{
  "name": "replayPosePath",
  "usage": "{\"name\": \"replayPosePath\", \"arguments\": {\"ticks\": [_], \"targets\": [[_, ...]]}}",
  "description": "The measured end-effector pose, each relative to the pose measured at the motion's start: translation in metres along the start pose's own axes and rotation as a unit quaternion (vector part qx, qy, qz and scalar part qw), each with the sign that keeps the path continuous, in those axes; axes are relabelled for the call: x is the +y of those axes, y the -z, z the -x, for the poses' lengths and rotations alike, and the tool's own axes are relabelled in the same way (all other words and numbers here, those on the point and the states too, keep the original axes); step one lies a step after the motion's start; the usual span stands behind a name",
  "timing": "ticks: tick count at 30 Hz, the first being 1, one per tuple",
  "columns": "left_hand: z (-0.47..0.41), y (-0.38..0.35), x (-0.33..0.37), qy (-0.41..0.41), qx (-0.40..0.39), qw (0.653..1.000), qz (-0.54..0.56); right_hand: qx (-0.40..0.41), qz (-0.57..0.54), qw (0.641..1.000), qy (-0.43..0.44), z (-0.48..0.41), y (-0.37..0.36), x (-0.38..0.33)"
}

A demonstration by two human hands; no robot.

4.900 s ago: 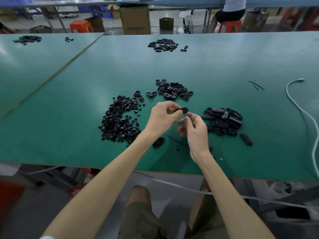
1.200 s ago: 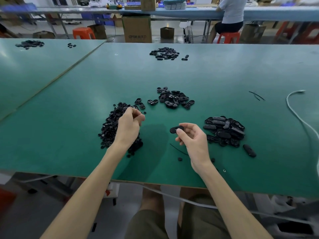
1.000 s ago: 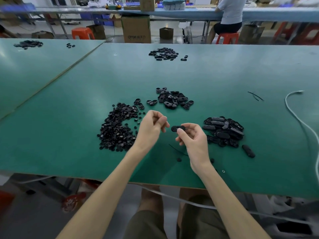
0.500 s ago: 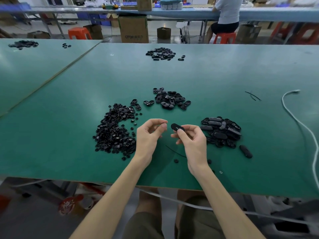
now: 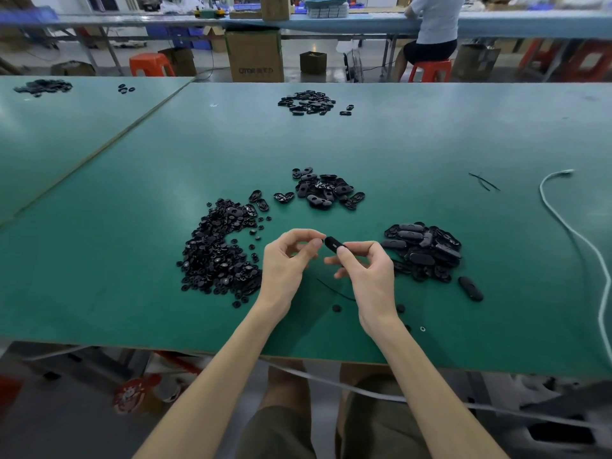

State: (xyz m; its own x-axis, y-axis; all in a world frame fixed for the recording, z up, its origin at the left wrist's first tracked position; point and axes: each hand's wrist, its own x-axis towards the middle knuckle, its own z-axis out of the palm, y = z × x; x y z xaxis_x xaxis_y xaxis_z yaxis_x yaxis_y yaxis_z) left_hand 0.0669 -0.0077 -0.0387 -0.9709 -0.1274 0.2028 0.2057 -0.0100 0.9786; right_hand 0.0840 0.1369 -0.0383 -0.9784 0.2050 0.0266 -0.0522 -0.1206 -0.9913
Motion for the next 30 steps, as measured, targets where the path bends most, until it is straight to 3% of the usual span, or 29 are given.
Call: {"name": "replayPosePath", "arguments": {"ticks": [8,30], "targets": [[0.0015,-0.0021,0.0022,0.001,-0.031,1.0,0.002,0.003,-0.019,1.0,0.007,0.0014,0.0,-0.0037],[0.0013,-0.001,0.0001,-0.002,-0.023,1.0,0.0,-0.047,-0.048,0.998,0.009,0.0015,0.0021,-0.005]]}}
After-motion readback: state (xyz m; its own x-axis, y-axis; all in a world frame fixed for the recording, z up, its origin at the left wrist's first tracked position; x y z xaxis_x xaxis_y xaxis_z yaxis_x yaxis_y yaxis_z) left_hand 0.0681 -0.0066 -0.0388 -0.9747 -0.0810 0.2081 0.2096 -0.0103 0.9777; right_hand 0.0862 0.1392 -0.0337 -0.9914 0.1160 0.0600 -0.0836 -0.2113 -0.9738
